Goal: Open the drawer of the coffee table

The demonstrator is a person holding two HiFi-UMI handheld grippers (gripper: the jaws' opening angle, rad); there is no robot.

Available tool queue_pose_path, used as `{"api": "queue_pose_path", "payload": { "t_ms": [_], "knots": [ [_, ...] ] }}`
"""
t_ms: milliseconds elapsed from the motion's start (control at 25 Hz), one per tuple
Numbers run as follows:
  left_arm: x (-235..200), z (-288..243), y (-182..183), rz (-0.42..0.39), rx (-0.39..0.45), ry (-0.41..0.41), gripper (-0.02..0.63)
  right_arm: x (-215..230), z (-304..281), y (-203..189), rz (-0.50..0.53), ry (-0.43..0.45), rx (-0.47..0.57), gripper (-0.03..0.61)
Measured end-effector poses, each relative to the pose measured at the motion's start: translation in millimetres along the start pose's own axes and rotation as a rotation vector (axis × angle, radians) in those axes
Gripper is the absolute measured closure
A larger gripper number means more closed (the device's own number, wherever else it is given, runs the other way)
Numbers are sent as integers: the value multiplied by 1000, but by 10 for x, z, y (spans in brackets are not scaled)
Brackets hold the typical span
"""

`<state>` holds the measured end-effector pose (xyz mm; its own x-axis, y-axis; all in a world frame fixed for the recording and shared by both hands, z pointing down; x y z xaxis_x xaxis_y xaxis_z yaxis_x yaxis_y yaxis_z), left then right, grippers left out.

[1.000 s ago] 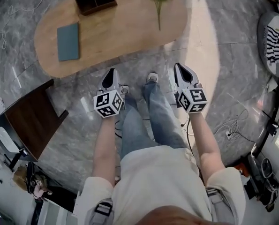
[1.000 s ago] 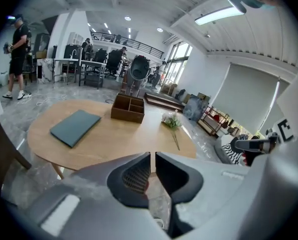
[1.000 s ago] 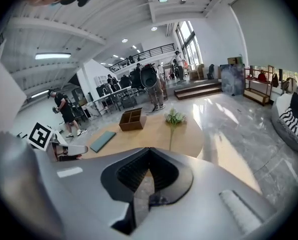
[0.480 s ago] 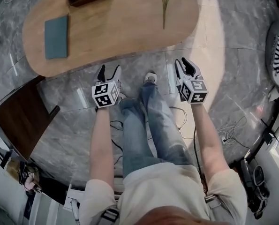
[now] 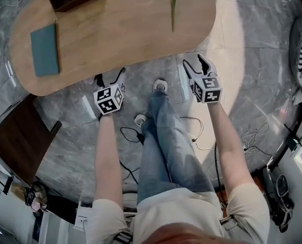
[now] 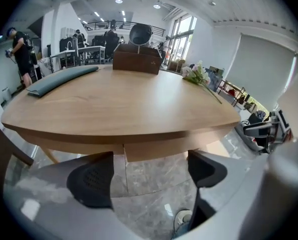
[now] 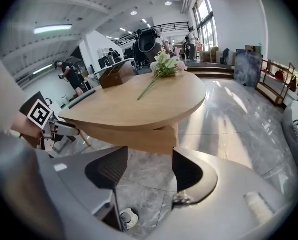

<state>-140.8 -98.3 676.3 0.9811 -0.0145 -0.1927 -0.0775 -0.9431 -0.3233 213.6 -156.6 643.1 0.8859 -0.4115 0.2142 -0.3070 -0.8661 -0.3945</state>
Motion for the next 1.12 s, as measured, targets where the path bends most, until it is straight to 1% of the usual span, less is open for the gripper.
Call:
{"api": "queue_pose_path", "payload": {
  "t_ms": [120,280,400,480,600,640,800,1120],
  "knots": [
    [-42,-109,18,-10,16,12,147,53,-191,3,43,16,-19,261],
    [-27,-236,79,-73,35,15,147,158,-399,71,102,-6,-20,235],
    [-45,-270,137,-55,55,15,147,210,-485,124,121,-19,-16,224],
    [-47,-275,157,-47,69,15,147,204,-533,170,129,-12,-11,222],
    [24,-291,159,-93,77,5,147,200,-587,222,139,-14,-4,222],
    [39,-294,166,-94,80,4,147,203,-598,237,136,-13,-3,221],
    [42,-288,181,-50,86,10,147,207,-618,262,137,-5,-2,222],
    [9,-297,187,-53,73,26,149,192,-644,266,134,-5,-6,227]
  ]
}}
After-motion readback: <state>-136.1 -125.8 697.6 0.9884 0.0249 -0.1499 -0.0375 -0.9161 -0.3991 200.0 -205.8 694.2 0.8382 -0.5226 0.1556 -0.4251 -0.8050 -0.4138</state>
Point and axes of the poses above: the fingertips, and each gripper's own axes: z backward along the fingers, x to its right, y out of its top, the point moved 5 cm from there along z, backward along the fingers, and after that the axes turned 15 degrees about -x, right-handed, at the moved point
